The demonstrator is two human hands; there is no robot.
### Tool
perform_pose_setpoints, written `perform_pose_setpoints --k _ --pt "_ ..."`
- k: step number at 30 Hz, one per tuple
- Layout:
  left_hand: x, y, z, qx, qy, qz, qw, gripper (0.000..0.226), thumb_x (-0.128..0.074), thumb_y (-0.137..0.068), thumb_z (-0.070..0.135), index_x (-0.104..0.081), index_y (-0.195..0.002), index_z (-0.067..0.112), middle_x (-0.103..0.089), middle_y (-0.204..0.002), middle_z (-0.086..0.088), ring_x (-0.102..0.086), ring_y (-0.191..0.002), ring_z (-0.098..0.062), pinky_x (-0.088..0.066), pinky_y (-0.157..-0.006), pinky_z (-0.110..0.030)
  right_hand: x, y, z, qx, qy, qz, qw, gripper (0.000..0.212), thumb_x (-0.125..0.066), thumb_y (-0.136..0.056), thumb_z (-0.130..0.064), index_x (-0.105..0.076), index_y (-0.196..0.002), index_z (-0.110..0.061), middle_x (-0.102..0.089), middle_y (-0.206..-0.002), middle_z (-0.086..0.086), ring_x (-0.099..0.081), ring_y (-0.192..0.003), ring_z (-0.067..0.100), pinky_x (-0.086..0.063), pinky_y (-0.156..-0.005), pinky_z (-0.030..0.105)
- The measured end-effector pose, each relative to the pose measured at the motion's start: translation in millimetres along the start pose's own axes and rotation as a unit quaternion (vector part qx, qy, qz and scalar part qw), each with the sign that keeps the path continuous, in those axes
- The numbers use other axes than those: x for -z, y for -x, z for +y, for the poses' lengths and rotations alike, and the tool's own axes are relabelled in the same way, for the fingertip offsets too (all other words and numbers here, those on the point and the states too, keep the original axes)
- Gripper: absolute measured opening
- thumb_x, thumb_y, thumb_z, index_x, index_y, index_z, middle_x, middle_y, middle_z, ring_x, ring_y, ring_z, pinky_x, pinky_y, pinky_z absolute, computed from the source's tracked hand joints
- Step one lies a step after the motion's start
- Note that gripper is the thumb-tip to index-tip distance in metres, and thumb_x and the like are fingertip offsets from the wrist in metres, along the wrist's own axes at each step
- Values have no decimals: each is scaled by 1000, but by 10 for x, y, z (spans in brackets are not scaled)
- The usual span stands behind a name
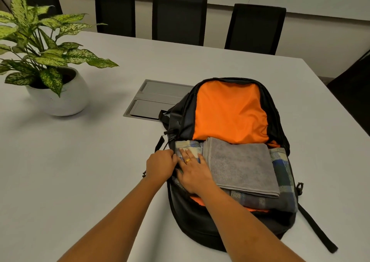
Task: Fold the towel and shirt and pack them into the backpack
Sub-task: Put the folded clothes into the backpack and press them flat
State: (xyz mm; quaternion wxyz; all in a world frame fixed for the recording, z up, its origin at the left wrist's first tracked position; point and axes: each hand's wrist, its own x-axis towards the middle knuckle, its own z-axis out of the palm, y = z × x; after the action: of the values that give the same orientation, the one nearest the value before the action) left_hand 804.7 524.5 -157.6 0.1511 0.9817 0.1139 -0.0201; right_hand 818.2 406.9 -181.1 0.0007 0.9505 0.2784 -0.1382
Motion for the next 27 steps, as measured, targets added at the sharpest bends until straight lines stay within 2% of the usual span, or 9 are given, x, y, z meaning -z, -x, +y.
perform_pose_setpoints --k 4,10,12,14,17,19,21,23,27 --pt "-22 108 0 -7 -30 22 999 36 -31 -101 31 -60 -105 11 -66 -99 -7 -61 -88 -20 -38 -68 -23 -13 -160 -4 -16 5 -25 1000 57 -15 -100 -42 1 -150 -20 8 -158 -1 11 -145 15 7 -115 47" --pt "-29 171 33 10 -24 9 1000 37 -29 -101 33 -58 -109 12 -65 -101 -6 -63 -89 -19 -45 -71 -25 30 -196 -25 -30 -6 -31 999 55 -12 -100 -37 -2 -150 -18 6 -158 -1 9 -145 15 6 -116 48" --pt "-16 194 45 29 -11 4 1000 37 -28 -101 33 -57 -109 11 -65 -102 -7 -62 -91 -21 -43 -69 -26 38 -155 -20 -12 -34 10 999 53 -17 -101 -37 -14 -149 -17 -6 -158 1 0 -145 16 1 -116 48" --pt "-18 224 53 44 11 1 999 36 -29 -101 33 -55 -108 10 -64 -103 -8 -61 -91 -23 -41 -68 -27 33 -49 -7 14 -67 85 994 46 -26 -100 -33 -36 -142 -17 -28 -152 3 -18 -142 18 -9 -115 45" --pt "-62 330 79 55 68 14 996 29 -38 -98 34 -52 -108 11 -62 -104 -8 -57 -85 -18 -42 -68 -27 -6 205 46 69 -116 185 973 33 -42 -95 -26 -59 -122 -16 -55 -130 3 -45 -122 18 -28 -107 37" --pt "-114 453 121 61 117 39 991 31 -48 -94 32 -48 -116 11 -58 -113 -8 -55 -96 -20 -44 -73 -30 -64 415 118 104 -157 206 960 29 -51 -90 -21 -66 -112 -12 -63 -114 5 -53 -110 21 -39 -99 36" --pt "-199 570 169 36 137 80 987 49 -56 -89 31 -41 -131 10 -48 -130 -10 -45 -120 -24 -43 -90 -35 -112 629 205 108 -189 210 953 26 -56 -88 -19 -69 -108 -11 -66 -109 6 -55 -105 21 -40 -95 29" --pt "-252 674 220 -12 134 110 985 59 -59 -88 29 -36 -138 7 -40 -140 -11 -35 -131 -25 -36 -102 -37 -146 828 264 101 -217 223 945 22 -59 -87 -19 -71 -104 -11 -67 -107 4 -55 -105 19 -38 -92 24" --pt "-369 829 314 -120 72 105 985 38 -58 -89 20 -55 -125 9 -46 -139 -11 -39 -132 -27 -28 -108 -44 -255 1210 356 66 -210 253 942 20 -62 -85 -28 -74 -93 -14 -68 -97 1 -58 -95 18 -50 -82 31"
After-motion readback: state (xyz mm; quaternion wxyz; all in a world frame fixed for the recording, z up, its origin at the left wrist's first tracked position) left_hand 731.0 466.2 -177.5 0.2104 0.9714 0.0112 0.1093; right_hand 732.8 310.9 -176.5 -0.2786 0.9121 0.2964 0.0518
